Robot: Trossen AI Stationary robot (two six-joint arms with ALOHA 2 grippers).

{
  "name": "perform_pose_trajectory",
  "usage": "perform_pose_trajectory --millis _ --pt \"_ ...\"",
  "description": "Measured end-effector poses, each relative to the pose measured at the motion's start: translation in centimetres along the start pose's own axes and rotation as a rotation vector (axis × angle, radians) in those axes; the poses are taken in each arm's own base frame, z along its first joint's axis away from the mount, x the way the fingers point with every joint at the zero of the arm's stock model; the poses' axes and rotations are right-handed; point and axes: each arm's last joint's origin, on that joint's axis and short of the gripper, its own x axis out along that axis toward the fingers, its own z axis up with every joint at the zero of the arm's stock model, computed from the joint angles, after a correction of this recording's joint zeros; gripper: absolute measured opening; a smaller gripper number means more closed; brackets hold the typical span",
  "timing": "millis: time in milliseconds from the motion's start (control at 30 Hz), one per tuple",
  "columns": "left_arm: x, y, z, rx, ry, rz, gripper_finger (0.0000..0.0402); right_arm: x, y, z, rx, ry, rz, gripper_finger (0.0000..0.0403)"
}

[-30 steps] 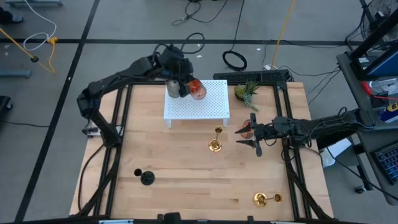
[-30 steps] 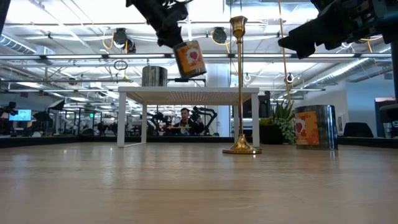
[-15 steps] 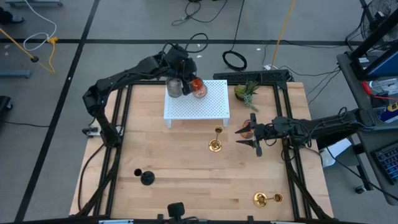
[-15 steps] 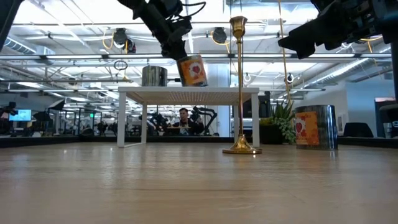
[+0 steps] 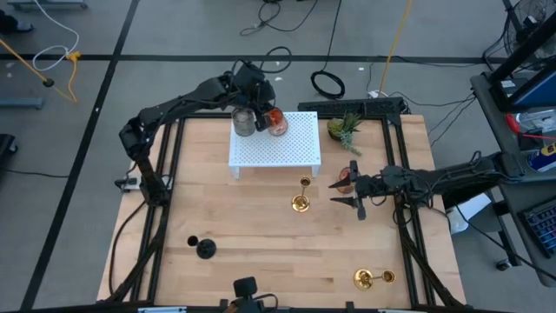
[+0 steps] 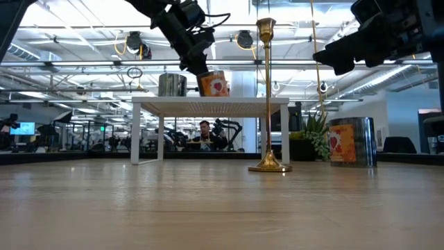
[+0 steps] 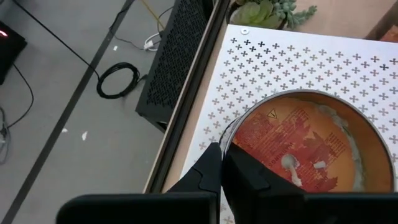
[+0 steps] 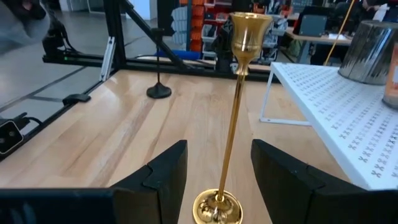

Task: Pick & Place candle stick holders
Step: Put the bottom orange scented candle on the shelf aligned with the other scented candle, then put the orange scented candle on the shelf aligned with the other scented candles

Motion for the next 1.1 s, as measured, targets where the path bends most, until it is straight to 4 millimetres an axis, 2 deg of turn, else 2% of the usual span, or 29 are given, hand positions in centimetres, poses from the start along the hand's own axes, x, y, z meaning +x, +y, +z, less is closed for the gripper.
perform_pose_trajectory --millis 667,933,1100 --pt "0.0 0.2 0.4 -0.004 -0.037 0.036 0.0034 0.0 -0.1 -0.1 0.000 -0.001 -0.035 0.0178" --pt "0.0 -0.1 0.5 0.001 -0.028 0.045 0.0097 0.0 -0.3 0.5 0.000 -0.053 -0.092 0.0179" --pt "-1.8 -0.7 1.3 0.028 -0.087 0.064 0.0126 0.1 -0.4 1.3 -0.005 -0.023 -0.118 0.0191"
